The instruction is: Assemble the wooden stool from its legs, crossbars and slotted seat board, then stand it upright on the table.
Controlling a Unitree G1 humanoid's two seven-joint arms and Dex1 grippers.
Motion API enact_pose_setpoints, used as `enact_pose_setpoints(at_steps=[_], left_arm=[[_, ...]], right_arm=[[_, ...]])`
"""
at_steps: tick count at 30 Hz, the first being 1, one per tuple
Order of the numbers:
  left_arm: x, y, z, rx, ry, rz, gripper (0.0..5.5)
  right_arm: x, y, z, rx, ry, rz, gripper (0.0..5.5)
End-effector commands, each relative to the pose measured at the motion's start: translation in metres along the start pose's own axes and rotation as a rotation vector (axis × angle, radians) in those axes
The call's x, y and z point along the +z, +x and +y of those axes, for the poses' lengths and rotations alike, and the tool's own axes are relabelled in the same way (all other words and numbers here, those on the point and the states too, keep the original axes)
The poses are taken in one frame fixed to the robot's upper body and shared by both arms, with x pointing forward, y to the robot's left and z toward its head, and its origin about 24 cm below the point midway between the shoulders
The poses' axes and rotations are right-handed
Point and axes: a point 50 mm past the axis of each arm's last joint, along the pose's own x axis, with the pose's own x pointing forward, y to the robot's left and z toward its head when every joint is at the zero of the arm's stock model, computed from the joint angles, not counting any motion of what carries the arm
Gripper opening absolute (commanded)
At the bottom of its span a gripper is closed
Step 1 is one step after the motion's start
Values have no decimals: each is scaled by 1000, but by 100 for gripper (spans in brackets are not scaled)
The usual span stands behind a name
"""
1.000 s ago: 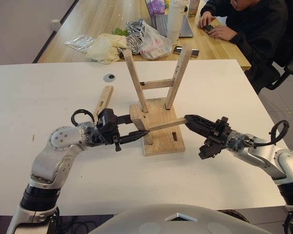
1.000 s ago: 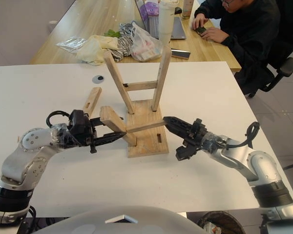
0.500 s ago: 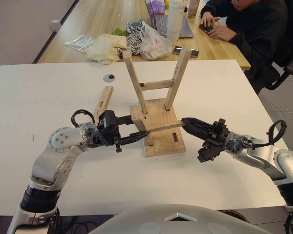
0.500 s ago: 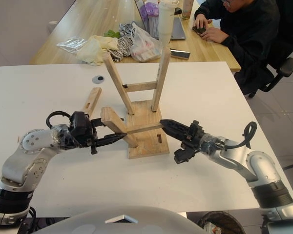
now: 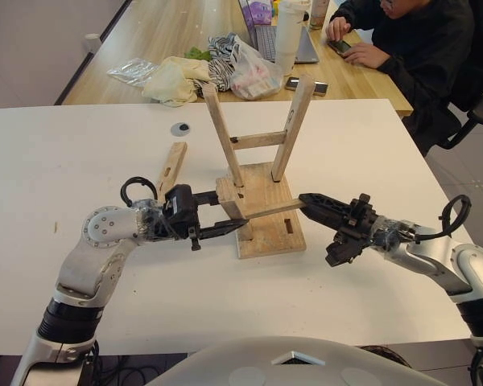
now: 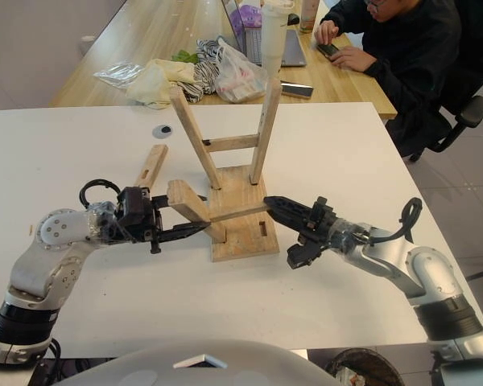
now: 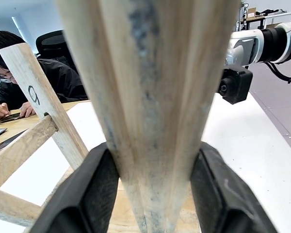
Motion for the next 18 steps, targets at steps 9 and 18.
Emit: enact_pose_setpoints(at_steps=[9,18], left_arm=[[-12,6,-4,-12,-51,55,200],[-11,-3,4,13,-68,73,261]], right_arm=[[-1,-11,-13,-52,-35,-107,300],[-38,-90,10,74,-76,73,433]])
